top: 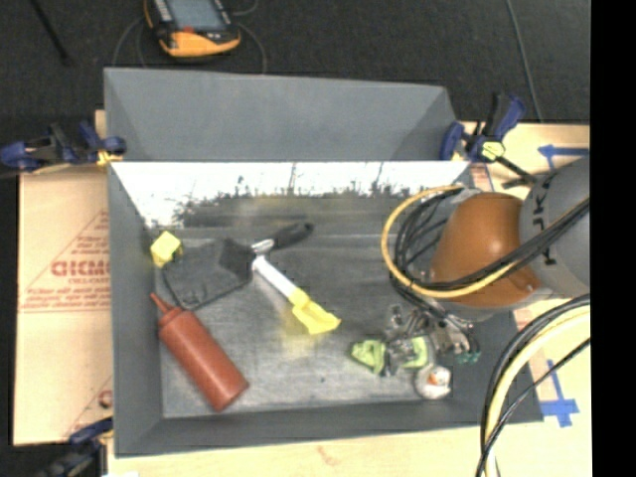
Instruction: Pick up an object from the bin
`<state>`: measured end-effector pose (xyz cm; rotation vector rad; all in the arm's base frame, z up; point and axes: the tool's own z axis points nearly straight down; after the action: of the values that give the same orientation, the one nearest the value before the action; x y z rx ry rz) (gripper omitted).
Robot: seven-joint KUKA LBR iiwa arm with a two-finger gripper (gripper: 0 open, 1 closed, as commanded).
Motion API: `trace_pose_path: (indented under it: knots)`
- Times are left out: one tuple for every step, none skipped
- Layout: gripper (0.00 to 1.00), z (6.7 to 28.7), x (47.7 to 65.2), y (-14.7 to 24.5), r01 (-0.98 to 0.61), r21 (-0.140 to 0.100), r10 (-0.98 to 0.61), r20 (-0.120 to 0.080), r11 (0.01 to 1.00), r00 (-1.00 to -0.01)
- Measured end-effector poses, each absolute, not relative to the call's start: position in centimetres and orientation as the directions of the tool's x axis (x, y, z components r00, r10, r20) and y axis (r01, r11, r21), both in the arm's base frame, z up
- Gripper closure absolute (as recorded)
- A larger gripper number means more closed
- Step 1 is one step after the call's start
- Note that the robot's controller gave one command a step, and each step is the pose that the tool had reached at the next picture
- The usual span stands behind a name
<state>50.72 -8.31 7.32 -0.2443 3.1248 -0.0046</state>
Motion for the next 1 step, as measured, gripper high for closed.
trace_pose_path:
  knots:
    - [1.00,7.32,50.72,-8.31,-0.156,-0.004,-0.156,-0.007,0.988,-0.988]
